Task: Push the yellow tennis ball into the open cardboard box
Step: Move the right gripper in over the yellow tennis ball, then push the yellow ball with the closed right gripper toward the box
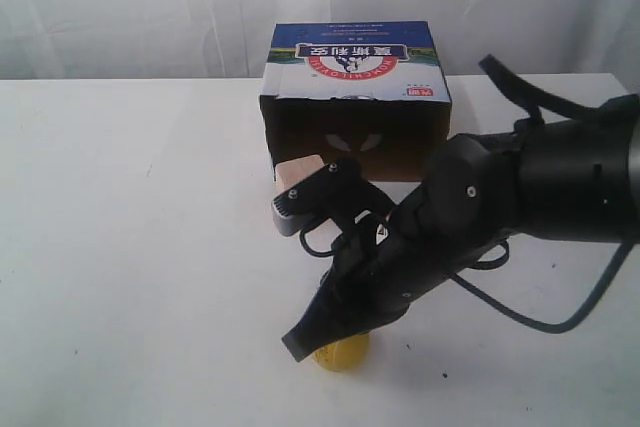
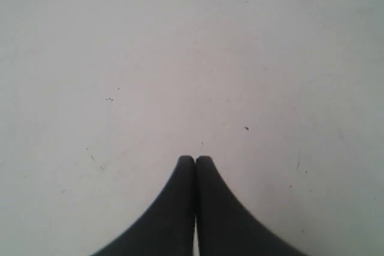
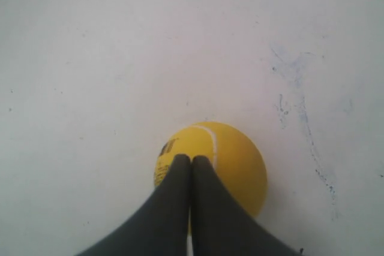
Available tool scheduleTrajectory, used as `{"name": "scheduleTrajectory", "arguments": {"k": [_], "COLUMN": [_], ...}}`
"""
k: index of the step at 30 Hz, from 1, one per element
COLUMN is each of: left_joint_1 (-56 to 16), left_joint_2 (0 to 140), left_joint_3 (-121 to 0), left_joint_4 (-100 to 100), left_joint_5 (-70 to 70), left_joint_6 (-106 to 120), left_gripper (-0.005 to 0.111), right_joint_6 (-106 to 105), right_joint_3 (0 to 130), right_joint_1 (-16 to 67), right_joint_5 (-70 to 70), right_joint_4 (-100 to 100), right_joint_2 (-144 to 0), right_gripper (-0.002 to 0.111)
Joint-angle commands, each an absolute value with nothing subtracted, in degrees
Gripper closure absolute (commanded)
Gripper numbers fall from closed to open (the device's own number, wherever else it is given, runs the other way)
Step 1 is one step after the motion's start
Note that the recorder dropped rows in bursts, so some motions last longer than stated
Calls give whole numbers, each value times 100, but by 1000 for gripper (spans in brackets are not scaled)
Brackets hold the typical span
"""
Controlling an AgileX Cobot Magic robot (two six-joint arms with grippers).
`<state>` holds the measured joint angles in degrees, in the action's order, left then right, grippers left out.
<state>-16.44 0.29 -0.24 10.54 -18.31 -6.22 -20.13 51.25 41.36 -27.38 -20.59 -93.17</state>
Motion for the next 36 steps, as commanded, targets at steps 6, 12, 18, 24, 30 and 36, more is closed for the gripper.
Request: {"name": "scheduleTrajectory", "arguments": {"k": [6,12,18,24,30,36], "left_joint_1": [-1673,-1673,-1673,-1673,-1673,-1673], "left_joint_2": [0,0,0,0,0,0], "left_joint_3": [0,0,0,0,0,0], "left_joint_4": [1072,1072,1072,1072,1072,1072], "left_joint_5": [-1911,-1911,-1911,-1911,-1911,-1911], "left_joint_6": [-609,-609,-609,-609,-609,-609], "left_gripper": [107,107,107,107,107,107], "right_joint_6": [-1903,-1442,-1351,-1197,-754,-578], "right_joint_3": [5156,5156,5476,5738,5726,5726], "right_joint_1": [4097,3744,3420,3361,3256,2899], "right_joint_5": [-2751,-2879,-3000,-3433,-3742,-3768], "right_joint_4": [-1661,-936,-496,-389,160,311], "right_joint_2": [-9517,-9333,-9032,-8766,-9014,-9496], "right_gripper": [108,108,108,108,108,108]}}
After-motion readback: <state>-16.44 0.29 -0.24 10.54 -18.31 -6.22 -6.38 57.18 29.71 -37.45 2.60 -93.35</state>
